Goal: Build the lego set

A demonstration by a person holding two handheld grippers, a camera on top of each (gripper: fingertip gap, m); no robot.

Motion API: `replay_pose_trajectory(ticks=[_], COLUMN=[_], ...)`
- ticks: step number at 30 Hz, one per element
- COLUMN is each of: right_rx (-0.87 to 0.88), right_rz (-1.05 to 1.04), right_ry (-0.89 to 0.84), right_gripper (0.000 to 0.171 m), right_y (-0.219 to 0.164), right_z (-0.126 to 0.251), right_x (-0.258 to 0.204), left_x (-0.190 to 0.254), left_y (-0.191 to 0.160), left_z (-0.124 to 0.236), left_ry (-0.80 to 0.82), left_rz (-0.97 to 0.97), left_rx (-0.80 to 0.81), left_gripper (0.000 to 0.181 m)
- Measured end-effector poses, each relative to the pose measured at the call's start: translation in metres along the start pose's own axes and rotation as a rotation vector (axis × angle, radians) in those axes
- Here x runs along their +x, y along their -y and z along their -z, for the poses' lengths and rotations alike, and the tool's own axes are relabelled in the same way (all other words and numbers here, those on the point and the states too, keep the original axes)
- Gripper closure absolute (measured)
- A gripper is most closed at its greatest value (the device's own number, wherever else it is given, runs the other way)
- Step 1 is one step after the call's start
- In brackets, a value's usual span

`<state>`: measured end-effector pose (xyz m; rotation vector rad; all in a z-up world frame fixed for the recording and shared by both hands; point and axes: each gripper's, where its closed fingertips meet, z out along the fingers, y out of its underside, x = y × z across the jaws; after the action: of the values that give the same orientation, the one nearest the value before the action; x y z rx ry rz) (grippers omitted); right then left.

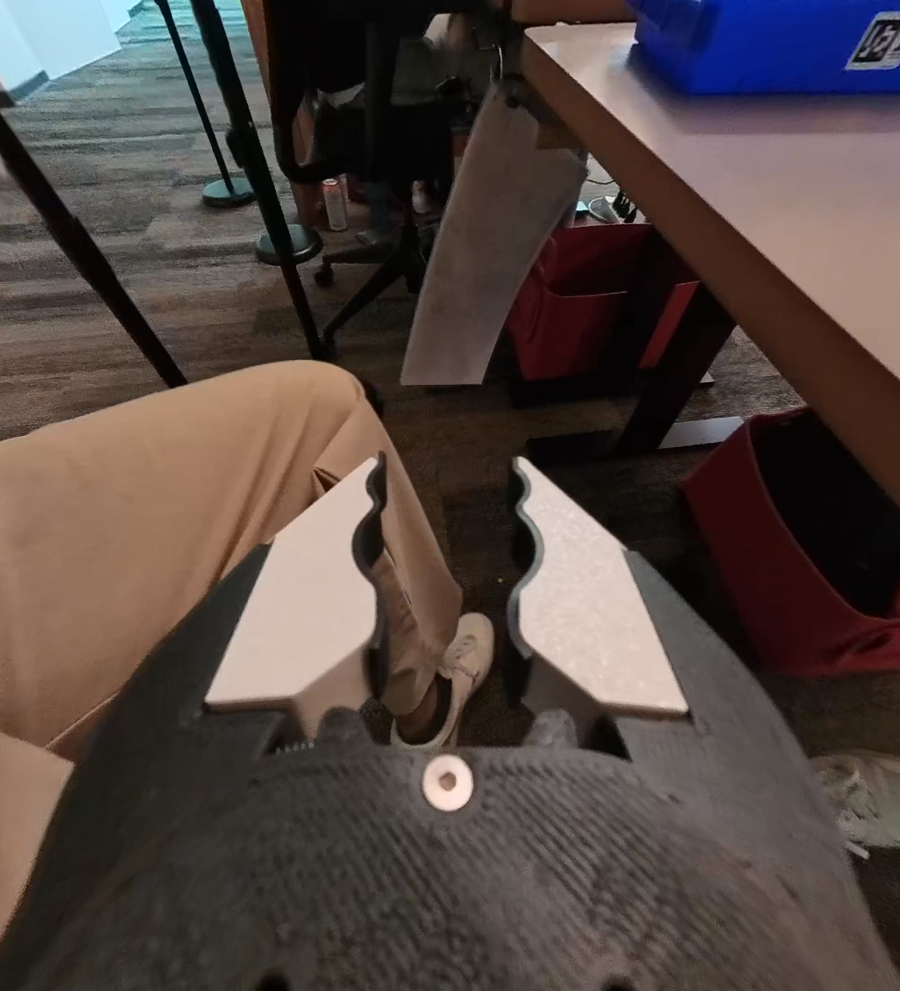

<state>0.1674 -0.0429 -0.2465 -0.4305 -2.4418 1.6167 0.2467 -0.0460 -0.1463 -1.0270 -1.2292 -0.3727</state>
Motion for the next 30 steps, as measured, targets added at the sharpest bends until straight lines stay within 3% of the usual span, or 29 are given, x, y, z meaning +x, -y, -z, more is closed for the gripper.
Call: replay_pose_trajectory(ticks=[3,7,11,14,16,19,24,26,30], right_rx=[0.036,0.031,0.001,-0.058,-0.071,-0.032,-0.024,-0.052,-0.15], right_rz=[-0.001,0.045,0.103,-0.003,-0.09,-0.081,0.157,0.114,0.068], right_ry=[-0.015,0.026,0.023,-0.011,0.025,0.118,0.062,0.049,0.056], right_gripper=[0.103,0.094,0.106,0.116,0.134,0.15,0.139,0.127,0.133], right_y=[0.004,-0.008,-0.047,-0.081,-0.085,-0.07,-0.082,-0.095,-0.118], right_z=[-0.024,-0.075,-0.155,-0.222,-0.248,-0.258,-0.25,-0.252,-0.26], right_x=[0.005,0.006,0.026,0.046,0.04,0.013,0.008,0.013,0.02], left_x=[-0.011,-0.028,-0.049,-0.063,-0.074,-0.085,-0.085,-0.081,-0.065], left_y=[0.009,0.026,0.051,0.066,0.07,0.073,0.069,0.069,0.063], left_z=[0.019,0.056,0.098,0.115,0.119,0.119,0.111,0.108,0.1], left_ry=[0.038,0.095,0.151,0.195,0.227,0.234,0.191,0.185,0.198], left_rz=[0.042,0.111,0.177,0.182,0.182,0.219,0.269,0.247,0.152], left_rx=[0.07,0.198,0.346,0.398,0.4,0.404,0.391,0.382,0.341], left_gripper=[0.178,0.177,0.177,0.177,0.177,0.177,0.177,0.177,0.177])
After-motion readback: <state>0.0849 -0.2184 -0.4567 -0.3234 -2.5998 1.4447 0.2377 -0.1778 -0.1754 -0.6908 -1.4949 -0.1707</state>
